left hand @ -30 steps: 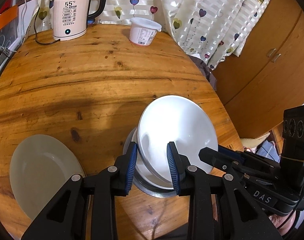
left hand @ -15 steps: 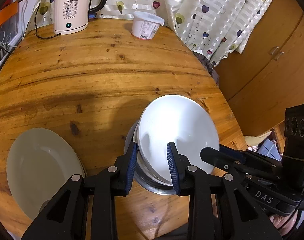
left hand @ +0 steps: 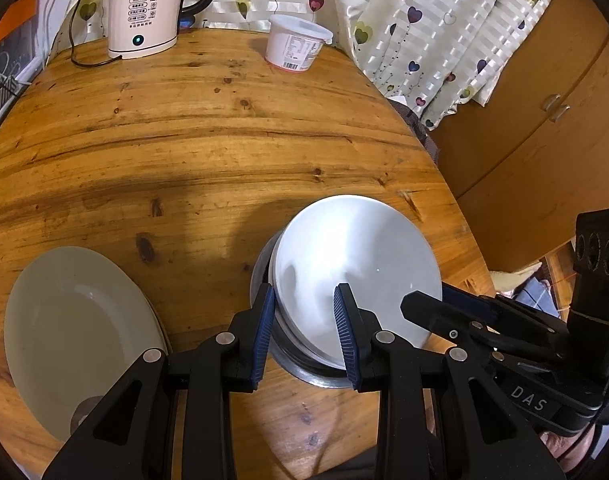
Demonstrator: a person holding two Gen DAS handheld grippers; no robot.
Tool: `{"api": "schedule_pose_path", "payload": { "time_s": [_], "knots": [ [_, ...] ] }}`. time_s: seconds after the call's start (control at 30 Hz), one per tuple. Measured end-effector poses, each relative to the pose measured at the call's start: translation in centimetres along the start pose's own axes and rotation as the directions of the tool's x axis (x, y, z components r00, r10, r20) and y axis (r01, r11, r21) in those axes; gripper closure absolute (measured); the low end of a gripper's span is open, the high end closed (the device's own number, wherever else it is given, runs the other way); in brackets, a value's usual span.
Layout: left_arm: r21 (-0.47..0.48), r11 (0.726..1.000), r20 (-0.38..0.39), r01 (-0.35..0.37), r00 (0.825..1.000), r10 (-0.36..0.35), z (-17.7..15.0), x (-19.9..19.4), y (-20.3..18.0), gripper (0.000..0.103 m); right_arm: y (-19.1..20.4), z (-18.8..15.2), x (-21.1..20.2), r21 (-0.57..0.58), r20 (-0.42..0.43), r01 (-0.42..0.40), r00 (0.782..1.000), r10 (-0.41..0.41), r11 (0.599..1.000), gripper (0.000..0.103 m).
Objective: Organize plates and bowls
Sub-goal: 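Open the left gripper to release the white bowl into the stack, then close the left gripper on the steel bowl rim and lift the nested bowls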
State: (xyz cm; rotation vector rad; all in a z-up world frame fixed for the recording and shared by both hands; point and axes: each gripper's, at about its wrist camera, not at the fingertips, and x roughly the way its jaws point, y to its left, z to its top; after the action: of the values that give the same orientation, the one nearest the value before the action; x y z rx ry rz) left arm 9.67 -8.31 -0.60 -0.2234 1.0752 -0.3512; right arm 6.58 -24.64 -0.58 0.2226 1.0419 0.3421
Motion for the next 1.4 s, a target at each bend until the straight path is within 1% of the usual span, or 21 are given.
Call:
{"api": "schedule_pose_path", "payload": {
  "time_s": [0.17, 0.37, 0.43, 0.53, 0.63, 0.9, 1.4],
  "knots": [
    [-0.011, 1.0, 0.004, 0.017, 1.0, -0.017, 0.0, -0.1, 0.3, 0.072, 0.0, 0.0, -0.1, 0.001, 0.003, -0.003, 1.0, 0.003, 1.0, 0.071],
    [-0.017, 0.999, 0.009, 0.029, 1.0, -0.029, 0.0, -0.3, 0.5, 0.072, 0.2, 0.0, -1.0, -0.017, 0.042, -0.01, 0.999, 0.01, 1.0, 0.073],
    [-0.019, 0.999, 0.01, 0.029, 1.0, -0.029, 0.0, -0.3, 0.5, 0.072, 0.3, 0.1, -1.1, -0.03, 0.049, 0.002, 0.999, 0.0, 1.0, 0.076],
    [-0.023, 0.999, 0.013, 0.031, 0.999, -0.031, -0.1, -0.3, 0.5, 0.072, -0.2, 0.1, -1.0, -0.019, 0.055, 0.004, 0.998, -0.003, 1.0, 0.087],
    [-0.021, 0.999, 0.016, 0.032, 0.999, -0.031, 0.0, -0.4, 0.5, 0.072, -0.9, 0.1, -0.9, 0.002, 0.055, -0.017, 0.998, 0.017, 1.0, 0.087],
    [-0.018, 0.999, 0.03, 0.032, 0.999, -0.032, 0.0, -0.8, 0.4, 0.072, -1.1, 0.0, -0.6, 0.005, 0.046, -0.021, 0.999, 0.021, 1.0, 0.088],
    [-0.023, 0.999, 0.031, 0.037, 0.999, -0.036, 0.0, -0.8, 0.5, 0.072, -0.9, -0.1, -0.5, -0.003, 0.045, -0.017, 0.999, 0.017, 1.0, 0.087]
  ]
}}
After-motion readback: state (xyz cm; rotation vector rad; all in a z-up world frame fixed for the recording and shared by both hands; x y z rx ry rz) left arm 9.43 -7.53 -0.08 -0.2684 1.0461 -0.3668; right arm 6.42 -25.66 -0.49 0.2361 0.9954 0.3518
